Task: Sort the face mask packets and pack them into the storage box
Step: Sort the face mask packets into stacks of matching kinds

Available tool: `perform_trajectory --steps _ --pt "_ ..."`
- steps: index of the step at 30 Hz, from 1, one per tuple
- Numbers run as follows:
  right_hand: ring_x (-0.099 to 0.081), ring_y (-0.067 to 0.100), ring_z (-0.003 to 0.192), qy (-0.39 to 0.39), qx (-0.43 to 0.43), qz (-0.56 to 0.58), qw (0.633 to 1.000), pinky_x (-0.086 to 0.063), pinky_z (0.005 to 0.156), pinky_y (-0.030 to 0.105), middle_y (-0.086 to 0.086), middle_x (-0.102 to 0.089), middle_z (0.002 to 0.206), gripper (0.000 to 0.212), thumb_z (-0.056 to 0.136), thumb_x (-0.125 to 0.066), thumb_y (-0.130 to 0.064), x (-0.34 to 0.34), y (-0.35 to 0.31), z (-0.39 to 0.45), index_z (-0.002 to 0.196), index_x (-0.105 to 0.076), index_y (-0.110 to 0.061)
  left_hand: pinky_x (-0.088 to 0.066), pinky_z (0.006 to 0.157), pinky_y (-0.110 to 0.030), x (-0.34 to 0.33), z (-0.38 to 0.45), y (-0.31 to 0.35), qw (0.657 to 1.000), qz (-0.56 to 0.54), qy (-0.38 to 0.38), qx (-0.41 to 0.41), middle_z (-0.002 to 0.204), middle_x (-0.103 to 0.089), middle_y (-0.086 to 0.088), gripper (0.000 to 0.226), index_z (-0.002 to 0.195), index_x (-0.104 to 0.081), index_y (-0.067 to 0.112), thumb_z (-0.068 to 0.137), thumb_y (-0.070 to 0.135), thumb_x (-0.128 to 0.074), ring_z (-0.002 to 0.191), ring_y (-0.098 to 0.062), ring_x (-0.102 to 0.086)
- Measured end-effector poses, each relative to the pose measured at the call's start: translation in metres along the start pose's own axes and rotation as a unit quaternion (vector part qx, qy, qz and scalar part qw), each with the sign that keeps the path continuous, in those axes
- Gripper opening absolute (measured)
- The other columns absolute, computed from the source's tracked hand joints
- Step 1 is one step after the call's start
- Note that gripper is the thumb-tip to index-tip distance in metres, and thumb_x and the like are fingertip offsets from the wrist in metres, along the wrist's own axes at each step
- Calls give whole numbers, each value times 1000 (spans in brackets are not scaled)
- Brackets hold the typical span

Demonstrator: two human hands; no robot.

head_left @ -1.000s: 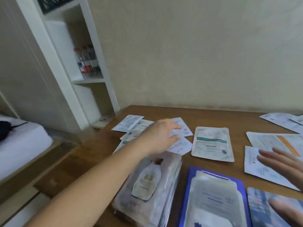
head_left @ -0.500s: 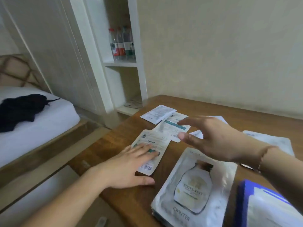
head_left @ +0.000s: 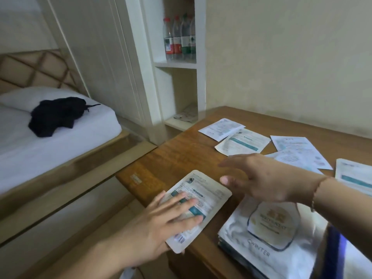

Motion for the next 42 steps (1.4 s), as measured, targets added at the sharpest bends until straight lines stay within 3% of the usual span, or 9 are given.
perform_trajectory --steps 3,5,8,13,16,22,32,36,42 --pt "-43 2 129 37 12 7 999 -38 105 26 -13 -44 146 73 81 -38 -76 2 2 -3 143 -38 -37 -30 117 -44 20 -10 -13 956 -245 136 92 150 -45 17 57 143 -47 39 95 13 -57 141 -9 -39" --pt "-44 -14 118 101 22 76 992 -37 103 20 -19 -43 147 82 75 -40 -83 10 2 -5 144 -36 -39 -46 104 -25 40 -18 -29 800 -466 280 253 125 -68 13 37 128 -65 32 95 47 -56 122 -12 -60" --pt "-56 -6 114 208 -34 294 932 -46 102 28 -14 -58 134 94 61 -60 -82 20 11 -3 140 -46 -31 -56 92 -40 35 -17 -28 435 -739 365 362 113 -74 -2 37 124 -62 22 91 39 -57 107 -24 -70" --pt "-69 30 103 86 -92 677 725 -58 86 39 15 -72 110 48 84 -70 -26 -15 -15 2 125 -58 -2 -54 91 -49 36 17 6 251 -868 279 326 126 -67 -15 41 133 -56 19 97 38 -46 114 -34 -65" --pt "-72 28 90 119 -114 714 681 -61 71 33 19 -73 103 27 86 -62 -1 -16 -9 -7 112 -63 5 -54 93 -49 34 19 13 273 -865 255 335 121 -69 -15 39 125 -62 20 91 36 -54 110 -33 -68" --pt "-68 18 54 172 -154 670 705 -51 44 21 14 -73 76 11 79 -68 3 9 26 -51 89 -66 -2 -62 73 -37 41 27 14 459 -801 204 325 109 -69 -30 39 109 -70 -1 73 11 -78 97 -35 -71" --pt "-68 33 105 236 -116 685 679 -57 86 42 18 -69 116 42 82 -60 1 14 44 -197 124 -55 -5 -61 65 -31 99 117 113 654 -724 141 166 89 -75 -17 40 107 -74 27 72 7 -73 89 -27 -74" --pt "-72 33 89 354 -220 620 665 -60 67 36 19 -72 106 42 81 -60 5 7 81 -312 120 -60 -10 -57 74 -22 110 171 185 809 -586 23 39 90 -76 3 18 97 -76 33 79 33 -75 86 -9 -72" --pt "-74 28 74 379 -366 547 651 -58 53 30 10 -76 96 42 73 -65 -4 -11 106 -478 111 -62 -22 -51 94 -22 110 252 295 900 -411 -72 -128 105 -72 18 25 112 -69 35 87 33 -72 99 6 -64"
Point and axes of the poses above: each hand's wrist, its own z-axis towards the middle knuckle, its own x-axis out of the back of the hand, y = z × x, the point moved 7 cm from there along z, towards the middle knuckle
